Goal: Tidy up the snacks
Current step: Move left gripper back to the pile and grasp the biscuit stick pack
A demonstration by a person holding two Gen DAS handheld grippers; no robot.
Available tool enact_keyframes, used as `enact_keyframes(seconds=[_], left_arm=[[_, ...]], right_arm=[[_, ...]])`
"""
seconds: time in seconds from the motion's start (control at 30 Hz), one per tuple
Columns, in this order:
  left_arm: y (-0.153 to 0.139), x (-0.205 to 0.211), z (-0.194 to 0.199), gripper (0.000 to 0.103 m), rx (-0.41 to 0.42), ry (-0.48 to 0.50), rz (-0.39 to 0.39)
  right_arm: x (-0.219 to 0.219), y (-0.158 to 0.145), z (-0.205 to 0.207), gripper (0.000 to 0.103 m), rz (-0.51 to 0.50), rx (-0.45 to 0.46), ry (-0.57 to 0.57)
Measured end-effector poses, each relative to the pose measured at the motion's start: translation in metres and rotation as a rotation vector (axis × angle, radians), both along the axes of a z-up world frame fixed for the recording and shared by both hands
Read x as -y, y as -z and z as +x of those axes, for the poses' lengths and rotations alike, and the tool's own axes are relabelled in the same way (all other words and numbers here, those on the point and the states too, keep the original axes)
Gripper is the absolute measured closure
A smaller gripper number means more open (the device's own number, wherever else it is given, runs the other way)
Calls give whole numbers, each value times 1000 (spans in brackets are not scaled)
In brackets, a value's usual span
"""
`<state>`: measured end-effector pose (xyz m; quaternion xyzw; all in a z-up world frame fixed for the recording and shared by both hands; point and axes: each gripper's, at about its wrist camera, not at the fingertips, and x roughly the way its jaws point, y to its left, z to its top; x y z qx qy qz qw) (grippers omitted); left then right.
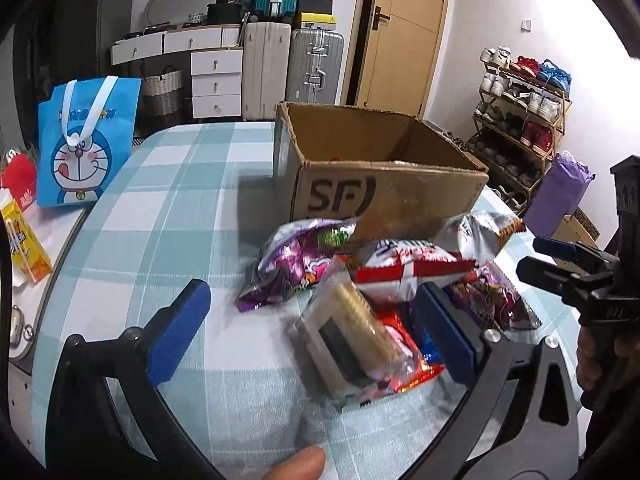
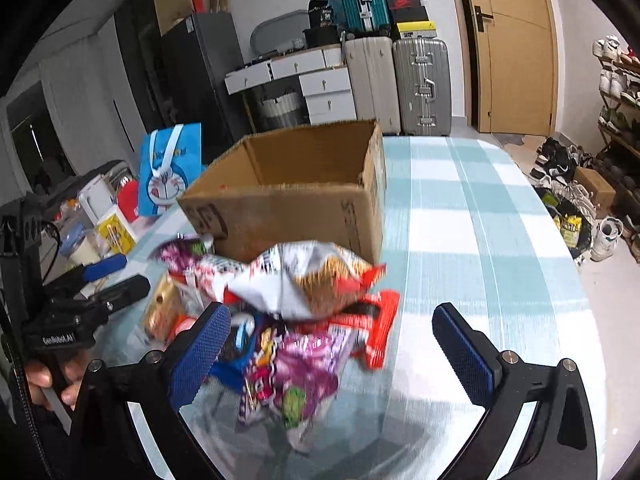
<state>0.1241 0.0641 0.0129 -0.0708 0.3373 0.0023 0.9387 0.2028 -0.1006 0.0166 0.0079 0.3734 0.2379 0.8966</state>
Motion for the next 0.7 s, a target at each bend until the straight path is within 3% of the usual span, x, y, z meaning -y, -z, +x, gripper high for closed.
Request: enact_keyframes(seconds=[0.33,0.6,0.7], left_arm=[[6,8,-4,1,-22,-2,-2],[16,9,4,1,-72,8,3],[19,8,6,1,-84,12,-1]], right_arm=[[-12,33,3,0,-39,-132,-21],[-22,43,1,1,-40,-174,-68],[-24,45,2,9,-27,-200,-82]])
